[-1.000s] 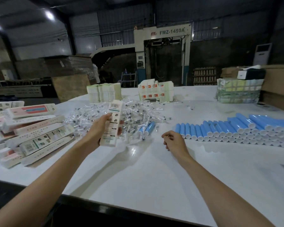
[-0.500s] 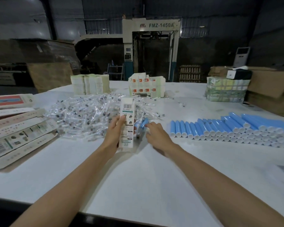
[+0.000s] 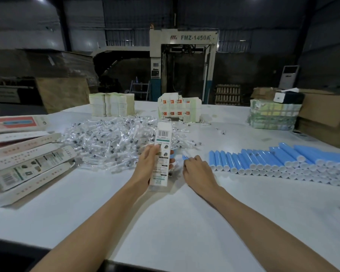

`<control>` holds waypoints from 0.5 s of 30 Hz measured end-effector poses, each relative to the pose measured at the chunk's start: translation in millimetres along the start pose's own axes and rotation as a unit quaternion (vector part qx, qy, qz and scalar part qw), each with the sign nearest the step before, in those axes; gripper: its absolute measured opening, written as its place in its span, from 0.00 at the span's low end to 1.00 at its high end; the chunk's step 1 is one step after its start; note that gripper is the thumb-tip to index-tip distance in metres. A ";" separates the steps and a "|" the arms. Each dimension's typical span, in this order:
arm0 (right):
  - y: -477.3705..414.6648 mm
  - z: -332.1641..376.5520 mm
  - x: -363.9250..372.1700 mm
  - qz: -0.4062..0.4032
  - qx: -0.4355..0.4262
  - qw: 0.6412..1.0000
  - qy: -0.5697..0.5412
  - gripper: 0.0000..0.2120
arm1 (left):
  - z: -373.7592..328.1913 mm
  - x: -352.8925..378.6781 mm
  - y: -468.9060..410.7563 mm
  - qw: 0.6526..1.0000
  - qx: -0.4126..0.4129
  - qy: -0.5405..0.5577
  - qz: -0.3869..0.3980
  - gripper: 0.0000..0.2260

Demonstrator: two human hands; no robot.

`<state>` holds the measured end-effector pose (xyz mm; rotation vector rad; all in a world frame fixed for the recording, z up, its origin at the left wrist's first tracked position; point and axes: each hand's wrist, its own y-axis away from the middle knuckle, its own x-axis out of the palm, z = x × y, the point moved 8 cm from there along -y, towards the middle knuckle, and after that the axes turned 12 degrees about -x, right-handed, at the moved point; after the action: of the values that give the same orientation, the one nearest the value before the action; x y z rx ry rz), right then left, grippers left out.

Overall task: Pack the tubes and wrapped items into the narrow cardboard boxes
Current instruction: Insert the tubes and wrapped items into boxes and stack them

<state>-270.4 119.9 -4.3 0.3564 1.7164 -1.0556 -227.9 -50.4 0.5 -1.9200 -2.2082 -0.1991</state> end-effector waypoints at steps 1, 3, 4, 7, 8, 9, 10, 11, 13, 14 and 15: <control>4.9 -4.7 -5.7 -0.010 0.014 1.000 0.017 0.10 | -0.1 1.1 0.5 1.000 0.001 0.004 0.006 0.13; 12.7 -16.3 -14.5 -0.013 0.046 0.998 0.037 0.10 | 0.4 4.7 1.3 1.000 0.000 0.011 0.017 0.15; 14.5 -22.5 -15.5 -0.001 0.062 0.997 0.044 0.10 | 1.4 6.8 1.6 1.000 -0.003 0.015 0.022 0.16; 15.3 -32.0 -8.6 0.059 0.090 0.994 0.028 0.11 | 5.7 13.3 4.1 0.999 -0.018 0.027 0.038 0.16; 15.3 -30.8 -5.9 0.068 0.094 0.993 0.027 0.10 | 6.6 15.4 5.1 0.998 -0.022 0.031 0.045 0.16; 15.1 -28.3 -3.7 0.072 0.094 0.992 0.036 0.08 | 6.9 17.1 5.9 0.998 -0.023 0.035 0.052 0.16; 15.6 -25.4 -1.9 0.072 0.093 0.992 0.049 0.08 | 6.9 19.1 7.0 0.997 -0.023 0.038 0.061 0.15; 15.9 -23.9 -0.7 0.067 0.092 0.992 0.058 0.10 | 6.6 20.8 8.0 0.997 -0.024 0.041 0.068 0.15; 17.2 -30.4 -8.4 0.041 0.113 0.992 0.044 0.13 | 7.0 24.4 9.6 0.995 -0.035 0.046 0.079 0.14; 17.2 -37.6 -18.9 0.011 0.133 0.991 0.024 0.14 | 7.9 26.2 9.9 0.994 -0.045 0.046 0.083 0.14; 17.3 -47.4 -31.8 -0.027 0.153 0.988 -0.002 0.14 | 9.1 28.1 10.7 0.994 -0.056 0.044 0.088 0.14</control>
<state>-274.7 174.7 18.7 0.5032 1.5680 -1.3646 -221.6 -19.7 -1.8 -2.1068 -1.9980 -0.3784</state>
